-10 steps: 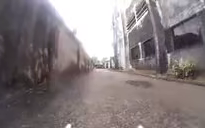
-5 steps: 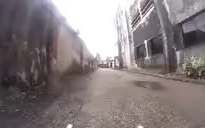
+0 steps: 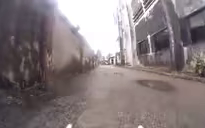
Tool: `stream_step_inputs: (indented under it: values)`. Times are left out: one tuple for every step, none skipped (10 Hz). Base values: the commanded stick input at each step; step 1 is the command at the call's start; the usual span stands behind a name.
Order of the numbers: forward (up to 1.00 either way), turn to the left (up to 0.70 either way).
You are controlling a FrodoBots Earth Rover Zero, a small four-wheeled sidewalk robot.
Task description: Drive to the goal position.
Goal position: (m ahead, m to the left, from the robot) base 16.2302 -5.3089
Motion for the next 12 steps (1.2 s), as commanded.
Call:
stream_step_inputs:
  values:
    - [0.70,0.00]
    - [0.70,0.00]
    - [0.70,0.00]
    - [0.70,0.00]
    - [0.70,0.00]
    - [0.70,0.00]
    - [0.70,0.00]
    - [0.70,0.00]
    - [0.70,0.00]
    - [0.70,0.00]
    - [0.70,0.00]
    - [0.70,0.00]
